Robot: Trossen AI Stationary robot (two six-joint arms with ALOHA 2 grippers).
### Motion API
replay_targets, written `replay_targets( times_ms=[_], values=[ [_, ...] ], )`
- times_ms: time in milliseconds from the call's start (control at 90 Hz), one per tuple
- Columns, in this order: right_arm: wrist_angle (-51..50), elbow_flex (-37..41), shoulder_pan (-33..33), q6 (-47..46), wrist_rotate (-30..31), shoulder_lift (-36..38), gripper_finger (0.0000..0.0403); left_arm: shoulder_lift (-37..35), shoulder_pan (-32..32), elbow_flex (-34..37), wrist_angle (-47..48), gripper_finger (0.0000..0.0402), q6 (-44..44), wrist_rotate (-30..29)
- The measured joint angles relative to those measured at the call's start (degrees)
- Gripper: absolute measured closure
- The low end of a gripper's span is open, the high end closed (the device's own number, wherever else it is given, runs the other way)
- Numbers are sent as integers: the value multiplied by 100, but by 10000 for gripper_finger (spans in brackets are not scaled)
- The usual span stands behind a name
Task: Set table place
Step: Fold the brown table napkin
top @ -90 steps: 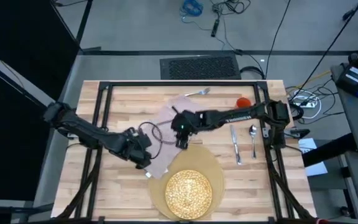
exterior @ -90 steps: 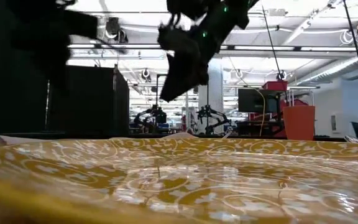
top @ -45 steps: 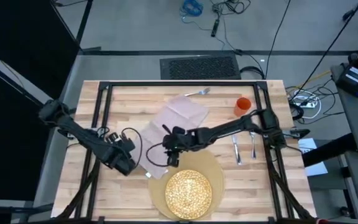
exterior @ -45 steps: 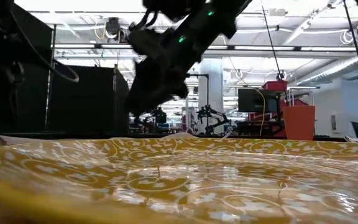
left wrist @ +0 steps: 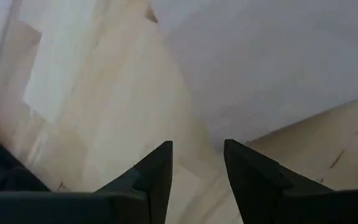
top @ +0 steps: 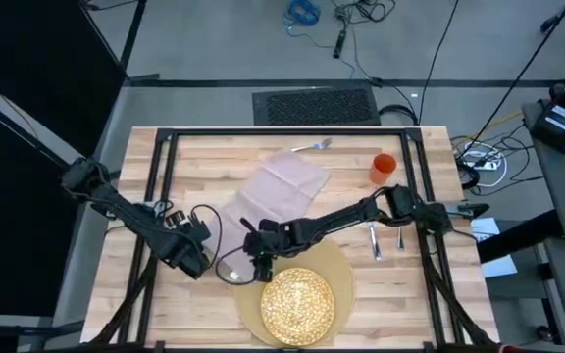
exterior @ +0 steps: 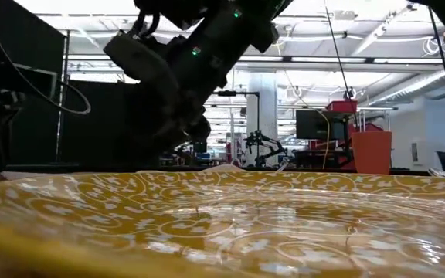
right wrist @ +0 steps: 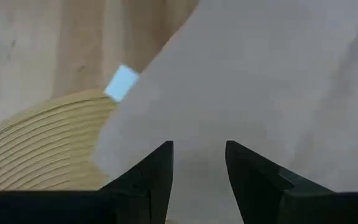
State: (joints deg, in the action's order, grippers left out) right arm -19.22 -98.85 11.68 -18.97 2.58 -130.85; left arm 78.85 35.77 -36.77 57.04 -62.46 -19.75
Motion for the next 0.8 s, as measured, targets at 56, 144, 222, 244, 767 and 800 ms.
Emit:
replay_targets(
  times_ms=[56, 144, 222, 244, 767, 800],
  values=[
    [4, 0, 49, -56, 10, 0, 271, 0, 0, 1, -33, 270, 66, -1],
    [4, 0, 133, -141, 71, 0, 271, 0, 0, 1, -106, 270, 233, -4],
    [56, 0, 182, -203, 89, 0, 271, 0, 0, 0, -175, 270, 355, -4],
    [72, 0, 196, -226, 89, 0, 271, 0, 0, 0, -177, 270, 398, -4],
    [459, -11, 306, -554, 36, -380, 261, 0, -17, 2, -408, 270, 1091, 11],
    [461, -11, 306, -554, 36, -382, 261, 0, -17, 15, -438, 270, 1090, 11]
  ],
)
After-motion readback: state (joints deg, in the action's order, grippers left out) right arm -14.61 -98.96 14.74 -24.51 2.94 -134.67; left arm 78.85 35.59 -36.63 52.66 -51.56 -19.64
